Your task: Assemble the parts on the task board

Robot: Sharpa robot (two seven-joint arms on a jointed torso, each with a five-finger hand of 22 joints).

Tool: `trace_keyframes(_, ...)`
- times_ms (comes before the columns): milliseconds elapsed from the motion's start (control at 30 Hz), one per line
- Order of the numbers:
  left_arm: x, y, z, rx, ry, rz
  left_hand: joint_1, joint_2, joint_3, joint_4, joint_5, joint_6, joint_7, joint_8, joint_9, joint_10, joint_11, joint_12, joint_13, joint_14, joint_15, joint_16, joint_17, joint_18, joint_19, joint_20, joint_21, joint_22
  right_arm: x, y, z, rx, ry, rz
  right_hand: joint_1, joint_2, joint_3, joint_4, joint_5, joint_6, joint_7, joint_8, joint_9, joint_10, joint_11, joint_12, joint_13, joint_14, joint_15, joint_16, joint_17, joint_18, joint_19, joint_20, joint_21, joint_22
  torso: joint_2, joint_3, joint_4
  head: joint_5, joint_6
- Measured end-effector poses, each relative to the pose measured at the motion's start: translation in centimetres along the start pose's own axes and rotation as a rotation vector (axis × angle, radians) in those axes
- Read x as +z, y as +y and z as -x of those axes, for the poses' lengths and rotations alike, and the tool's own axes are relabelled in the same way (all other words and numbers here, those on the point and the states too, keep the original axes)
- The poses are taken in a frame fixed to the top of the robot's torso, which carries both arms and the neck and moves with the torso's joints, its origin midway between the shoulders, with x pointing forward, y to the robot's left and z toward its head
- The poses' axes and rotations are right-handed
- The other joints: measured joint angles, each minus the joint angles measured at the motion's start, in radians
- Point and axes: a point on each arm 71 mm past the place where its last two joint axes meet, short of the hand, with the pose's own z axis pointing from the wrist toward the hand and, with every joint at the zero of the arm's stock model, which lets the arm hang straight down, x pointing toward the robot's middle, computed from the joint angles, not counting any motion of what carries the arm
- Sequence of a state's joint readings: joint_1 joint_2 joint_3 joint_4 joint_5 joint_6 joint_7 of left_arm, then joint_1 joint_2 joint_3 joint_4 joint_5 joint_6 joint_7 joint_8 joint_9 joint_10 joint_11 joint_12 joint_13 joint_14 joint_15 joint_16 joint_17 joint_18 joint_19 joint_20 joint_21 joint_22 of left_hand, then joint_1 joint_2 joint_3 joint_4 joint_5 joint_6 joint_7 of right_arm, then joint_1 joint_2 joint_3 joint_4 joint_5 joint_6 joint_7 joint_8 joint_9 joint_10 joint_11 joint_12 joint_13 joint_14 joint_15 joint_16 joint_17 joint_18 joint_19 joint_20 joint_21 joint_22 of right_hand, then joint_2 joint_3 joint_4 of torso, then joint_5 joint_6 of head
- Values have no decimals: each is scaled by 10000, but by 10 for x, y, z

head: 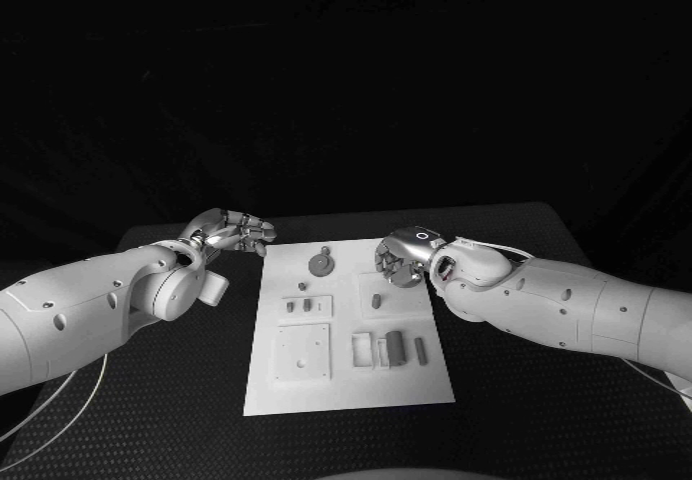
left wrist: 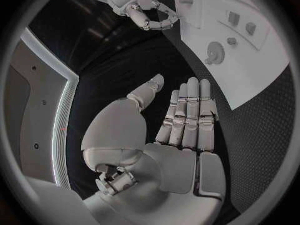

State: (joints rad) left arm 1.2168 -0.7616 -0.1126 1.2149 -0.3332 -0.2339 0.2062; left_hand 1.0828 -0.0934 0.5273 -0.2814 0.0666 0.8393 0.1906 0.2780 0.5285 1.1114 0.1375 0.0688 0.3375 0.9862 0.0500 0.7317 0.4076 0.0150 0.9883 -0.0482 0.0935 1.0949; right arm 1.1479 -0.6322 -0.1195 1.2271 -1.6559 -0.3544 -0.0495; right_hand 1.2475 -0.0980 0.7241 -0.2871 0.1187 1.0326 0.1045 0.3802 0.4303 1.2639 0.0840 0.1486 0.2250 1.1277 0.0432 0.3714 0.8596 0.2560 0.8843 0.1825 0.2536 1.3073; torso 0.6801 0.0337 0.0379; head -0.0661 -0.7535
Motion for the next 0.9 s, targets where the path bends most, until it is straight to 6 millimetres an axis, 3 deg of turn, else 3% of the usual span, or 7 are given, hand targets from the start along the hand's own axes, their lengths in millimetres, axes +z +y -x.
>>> trace_keyframes(267,0,0,1,-10,-38,16,0,0,0,0,0,0,0,0,0,0,0,0,1,0,0,0,10,0,0,0,-38,1,1,27,19,741,-617,675,-12,-12,0,0,0,0,0,0,-2,-1,1,-1,13,0,1,0,2,-1,0,0,0,0,-3,-3,-8,119,-10)
trace_keyframes(467,1,1,3,-32,-87,37,0,0,0,0,0,0,0,0,1,0,0,0,-8,0,0,-41,20,-1,0,0,-38,-8,4,48,23,1050,-760,1131,-14,-14,0,0,0,-1,1,0,-2,-2,2,-1,12,-1,1,0,1,-1,0,0,0,0,-7,-15,-6,289,14)
trace_keyframes(900,5,1,8,-42,-278,64,0,0,0,0,0,0,0,0,-8,0,0,0,-8,0,0,-41,30,1,0,0,-38,-7,15,99,20,1694,-852,2245,-24,14,0,0,-26,-2,1,0,9,-4,4,-21,31,-1,1,0,9,0,0,0,0,0,-12,-41,10,971,-32)
